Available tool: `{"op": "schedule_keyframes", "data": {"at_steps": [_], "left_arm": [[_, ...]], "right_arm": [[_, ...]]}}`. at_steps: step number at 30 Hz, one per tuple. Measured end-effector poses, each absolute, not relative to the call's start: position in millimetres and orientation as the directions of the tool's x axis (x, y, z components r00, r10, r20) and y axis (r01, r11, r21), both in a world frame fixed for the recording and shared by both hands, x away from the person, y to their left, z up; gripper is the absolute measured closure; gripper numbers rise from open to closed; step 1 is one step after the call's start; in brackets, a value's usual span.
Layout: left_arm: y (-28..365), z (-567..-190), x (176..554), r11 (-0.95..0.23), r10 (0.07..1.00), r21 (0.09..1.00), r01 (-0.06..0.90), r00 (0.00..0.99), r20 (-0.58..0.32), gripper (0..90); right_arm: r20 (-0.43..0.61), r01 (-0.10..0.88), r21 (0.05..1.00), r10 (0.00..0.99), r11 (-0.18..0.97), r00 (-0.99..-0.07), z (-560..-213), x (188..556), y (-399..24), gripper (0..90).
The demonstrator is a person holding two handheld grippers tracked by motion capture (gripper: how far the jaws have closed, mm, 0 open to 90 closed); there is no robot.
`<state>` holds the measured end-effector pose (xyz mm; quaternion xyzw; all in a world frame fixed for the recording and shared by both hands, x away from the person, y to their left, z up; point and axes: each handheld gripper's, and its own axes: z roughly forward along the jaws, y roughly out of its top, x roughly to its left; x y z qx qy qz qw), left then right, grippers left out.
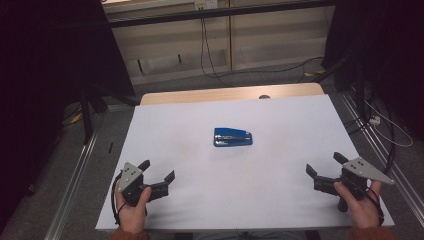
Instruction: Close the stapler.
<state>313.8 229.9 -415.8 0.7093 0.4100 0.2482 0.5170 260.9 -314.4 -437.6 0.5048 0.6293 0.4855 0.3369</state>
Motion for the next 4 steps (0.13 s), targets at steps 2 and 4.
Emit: {"op": "schedule_keyframes", "data": {"at_steps": [2, 4], "left_arm": [[228.8, -416.5, 314.6, -0.134, 0.836, 0.933, 0.332, 0.544, -0.073, 3.5], [228.6, -416.9, 314.9, -0.142, 0.838, 0.931, 0.336, 0.542, -0.067, 3.5]], "right_arm": [[0.070, 0.309, 0.951, 0.963, 0.014, -0.262, -437.8, 261.6, -314.6, 0.4], [0.070, 0.310, 0.951, 0.962, 0.017, -0.264, -438.0, 262.8, -314.2, 0.4]]}}
